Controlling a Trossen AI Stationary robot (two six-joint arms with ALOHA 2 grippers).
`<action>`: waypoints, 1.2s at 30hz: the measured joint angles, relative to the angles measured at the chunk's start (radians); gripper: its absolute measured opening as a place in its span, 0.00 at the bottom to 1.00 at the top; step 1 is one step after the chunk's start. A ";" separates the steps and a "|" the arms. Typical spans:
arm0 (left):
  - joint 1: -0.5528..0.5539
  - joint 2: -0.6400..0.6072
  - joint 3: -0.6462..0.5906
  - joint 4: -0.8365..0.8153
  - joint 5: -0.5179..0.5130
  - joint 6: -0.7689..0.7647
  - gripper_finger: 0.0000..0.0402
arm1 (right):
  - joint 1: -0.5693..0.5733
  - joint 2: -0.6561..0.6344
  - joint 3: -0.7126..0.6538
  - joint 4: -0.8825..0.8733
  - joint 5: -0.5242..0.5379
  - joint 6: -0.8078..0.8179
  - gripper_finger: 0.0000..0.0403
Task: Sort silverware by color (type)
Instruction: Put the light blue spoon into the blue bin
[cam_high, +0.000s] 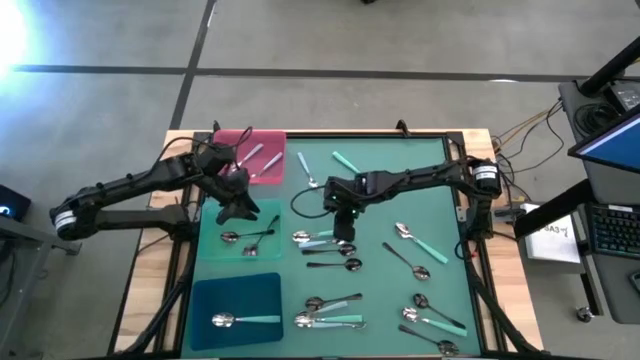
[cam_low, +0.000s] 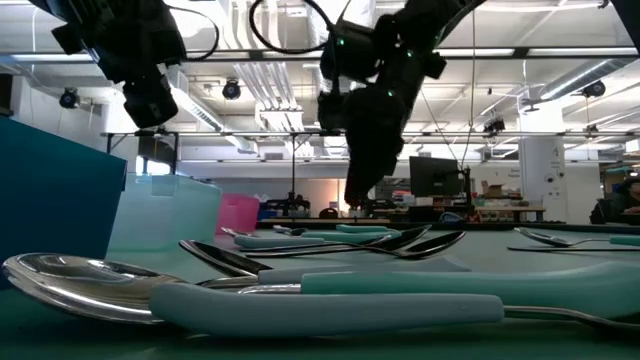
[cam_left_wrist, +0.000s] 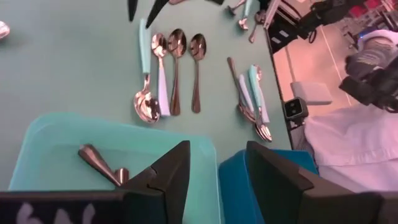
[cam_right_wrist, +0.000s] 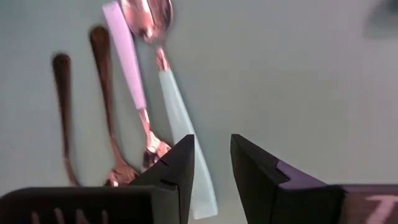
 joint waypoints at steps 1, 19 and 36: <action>0.000 0.000 0.000 0.010 0.004 0.000 0.35 | 0.001 0.000 -0.010 0.004 0.000 -0.014 0.24; 0.000 0.000 0.000 0.044 0.018 0.026 0.35 | 0.087 0.087 -0.029 0.135 0.105 -0.261 0.24; 0.000 0.000 0.000 0.043 0.017 0.026 0.35 | 0.115 0.089 -0.001 0.150 0.096 -0.193 0.24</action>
